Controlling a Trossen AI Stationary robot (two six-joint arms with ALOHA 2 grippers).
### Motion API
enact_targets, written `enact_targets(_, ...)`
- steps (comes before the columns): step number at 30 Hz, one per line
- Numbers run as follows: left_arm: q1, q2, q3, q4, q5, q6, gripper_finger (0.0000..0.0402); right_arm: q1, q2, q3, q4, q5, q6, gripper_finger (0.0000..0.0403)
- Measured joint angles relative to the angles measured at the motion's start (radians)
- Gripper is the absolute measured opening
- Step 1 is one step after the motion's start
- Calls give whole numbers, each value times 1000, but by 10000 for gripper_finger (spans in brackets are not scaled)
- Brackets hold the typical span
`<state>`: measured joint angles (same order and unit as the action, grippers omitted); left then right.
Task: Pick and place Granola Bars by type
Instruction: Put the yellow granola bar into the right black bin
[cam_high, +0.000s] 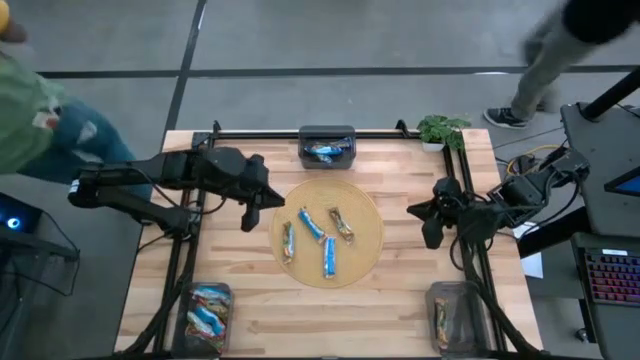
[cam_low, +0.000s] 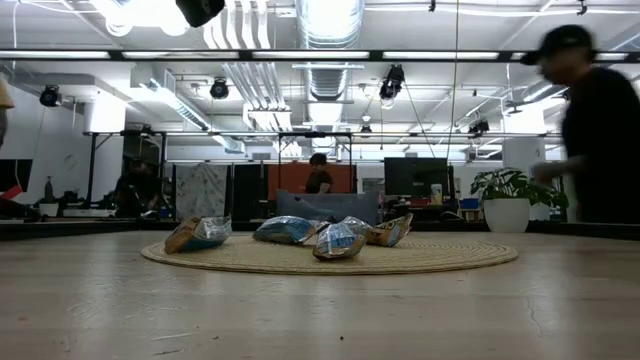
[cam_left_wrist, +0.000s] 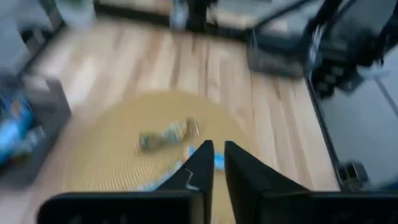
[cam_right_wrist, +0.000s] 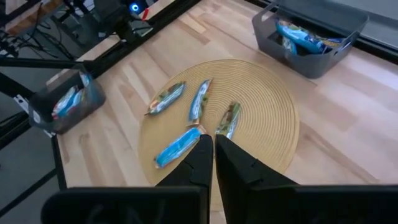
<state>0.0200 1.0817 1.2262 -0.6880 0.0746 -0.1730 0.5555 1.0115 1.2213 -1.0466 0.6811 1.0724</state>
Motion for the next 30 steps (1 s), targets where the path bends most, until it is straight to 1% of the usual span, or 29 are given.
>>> enact_targets(2, 0, 42, 56, -95, 21, -2, 46, -1, -1, 0, 0, -1, -3, 11)
enact_targets(6, 0, 132, 172, -246, 24, 53, 103, 0, -1, 0, 0, -2, -3, 11)
enact_targets(10, 0, 232, 285, -372, 25, 143, 159, 0, -1, 0, 3, -8, -1, 11)
enact_targets(14, -4, 328, 367, -473, 25, 260, 198, 1, 0, 0, 5, -9, 14, 11)
enact_targets(17, -18, 387, 385, -497, 25, 354, 211, 0, 0, 0, 7, -24, 20, 11)
enact_targets(22, -61, 474, 385, -547, 19, 545, 213, 0, 0, 0, 10, -31, 23, 11)
enact_targets(30, -104, 600, 384, -561, -50, 700, 213, 0, 0, 0, 11, -32, 27, 11)
